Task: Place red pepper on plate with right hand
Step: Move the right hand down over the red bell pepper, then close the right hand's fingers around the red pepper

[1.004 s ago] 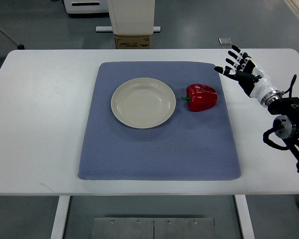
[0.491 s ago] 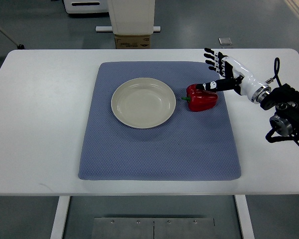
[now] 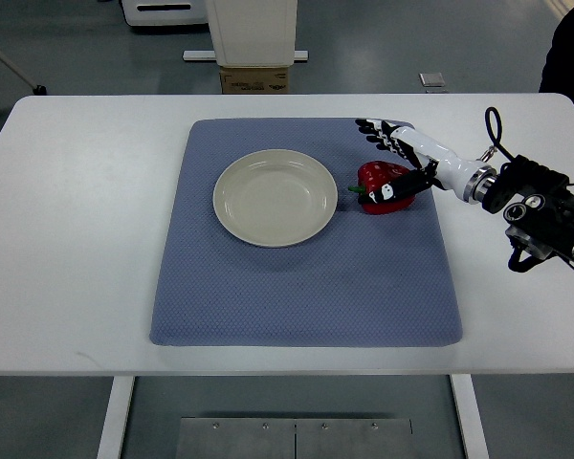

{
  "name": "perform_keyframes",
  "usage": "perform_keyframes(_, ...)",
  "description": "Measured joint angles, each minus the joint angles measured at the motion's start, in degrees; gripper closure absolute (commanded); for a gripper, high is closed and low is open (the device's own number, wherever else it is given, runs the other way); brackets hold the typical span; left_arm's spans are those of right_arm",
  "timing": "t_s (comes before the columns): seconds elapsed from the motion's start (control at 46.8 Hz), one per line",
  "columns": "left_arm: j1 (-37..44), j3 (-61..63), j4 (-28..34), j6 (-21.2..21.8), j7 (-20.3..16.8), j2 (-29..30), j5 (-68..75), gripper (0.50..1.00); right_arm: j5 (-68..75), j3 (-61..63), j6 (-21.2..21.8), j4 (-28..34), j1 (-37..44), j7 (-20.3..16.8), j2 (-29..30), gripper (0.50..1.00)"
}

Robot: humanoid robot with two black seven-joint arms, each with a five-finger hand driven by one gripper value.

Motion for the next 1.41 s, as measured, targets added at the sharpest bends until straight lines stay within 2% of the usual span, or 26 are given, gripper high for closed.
perform_keyframes(0.256, 0.01, 0.0, 0.0, 0.0, 0.0, 0.0, 0.0, 0.5, -1.4, -5.4, -3.87, -0.41, 1.78, 0.15, -0.33, 0.511)
perform_keyframes(0.577, -0.01, 0.0, 0.0, 0.0, 0.0, 0.0, 0.0, 0.5, -1.71, -10.49, -5.04, -2.08, 2.77, 0.18, -0.25, 0.54)
perform_keyframes(0.769, 0.02, 0.0, 0.0, 0.0, 0.0, 0.0, 0.0, 0.5, -1.71, -13.49, -7.79, -4.2, 3.02, 0.12, 0.33, 0.557)
perform_keyframes(1.004, 0.02, 0.0, 0.0, 0.0, 0.0, 0.0, 0.0, 0.5, -1.71, -14.07, -7.93, -4.92, 3.13, 0.09, 0.36, 0.611)
perform_keyframes(1.41, -0.02, 0.0, 0.0, 0.0, 0.0, 0.0, 0.0, 0.5, -1.47, -13.63, -7.87, -4.81, 3.91, 0.17, 0.67, 0.659)
